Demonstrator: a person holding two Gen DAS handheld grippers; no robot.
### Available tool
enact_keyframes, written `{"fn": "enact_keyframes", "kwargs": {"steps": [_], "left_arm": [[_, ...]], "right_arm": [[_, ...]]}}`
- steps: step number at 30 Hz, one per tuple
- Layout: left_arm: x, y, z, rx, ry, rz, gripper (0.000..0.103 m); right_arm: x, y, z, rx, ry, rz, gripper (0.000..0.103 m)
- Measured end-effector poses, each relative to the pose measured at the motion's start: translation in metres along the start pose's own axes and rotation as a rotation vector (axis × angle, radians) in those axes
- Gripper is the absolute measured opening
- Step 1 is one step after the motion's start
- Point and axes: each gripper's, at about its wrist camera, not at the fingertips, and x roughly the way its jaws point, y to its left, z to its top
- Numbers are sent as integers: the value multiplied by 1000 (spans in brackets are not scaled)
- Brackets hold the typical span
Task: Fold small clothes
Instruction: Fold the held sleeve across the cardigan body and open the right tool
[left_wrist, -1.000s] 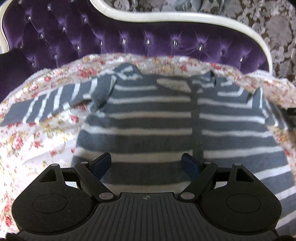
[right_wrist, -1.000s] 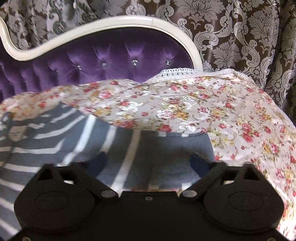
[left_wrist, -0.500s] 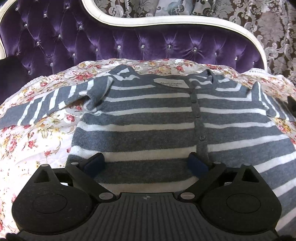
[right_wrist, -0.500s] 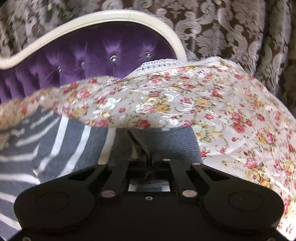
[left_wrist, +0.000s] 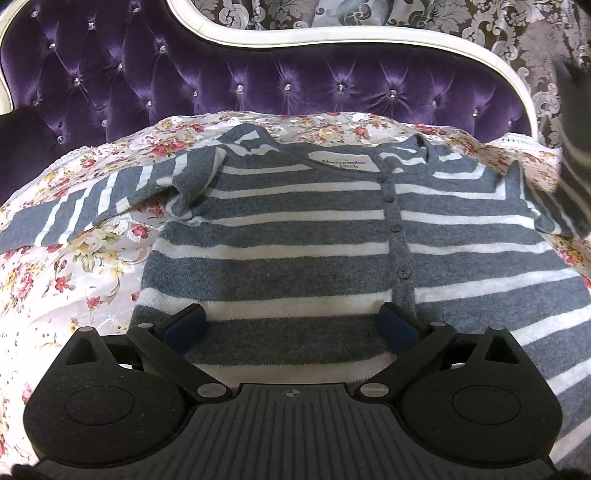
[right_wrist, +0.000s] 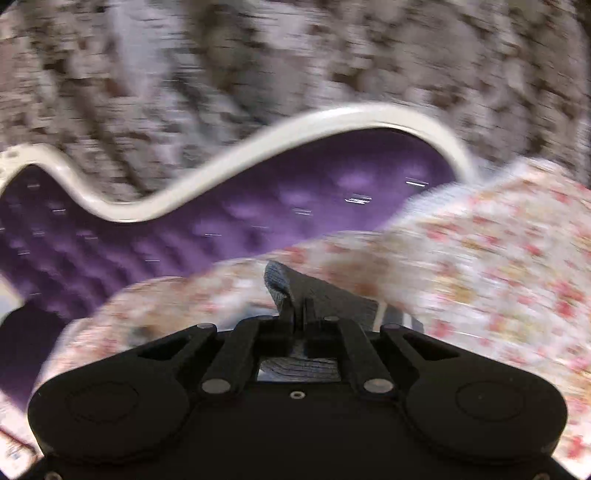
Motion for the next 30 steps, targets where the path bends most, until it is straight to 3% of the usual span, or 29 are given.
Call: {"fn": "enact_keyframes", "kwargs": {"steps": [6, 15, 18, 20, 21, 22, 24, 30], "left_arm": [[0, 0, 0, -1, -2, 0, 102], [0, 1, -1, -1, -8, 0, 102], [0, 1, -2, -1, -8, 0, 103], [0, 1, -2, 0, -9, 1, 103], [0, 1, -2, 0, -11, 1, 103], [-1, 1, -2, 0, -11, 0, 103], [0, 1, -2, 0, -11, 1, 103], [0, 2, -1, -1, -2, 2, 103]], "right_arm": [[38, 83, -2, -32, 62, 207, 9], [117, 158, -59, -98, 244, 345, 9], [131, 169, -74, -125, 282, 380, 22], [132, 170, -78, -142, 286, 397, 24], [128, 169, -78, -140, 278, 403, 31], [123, 164, -78, -142, 260, 403, 47], [111, 154, -77, -160, 205, 377, 59], [79, 88, -74, -169, 83, 223, 61]]}}
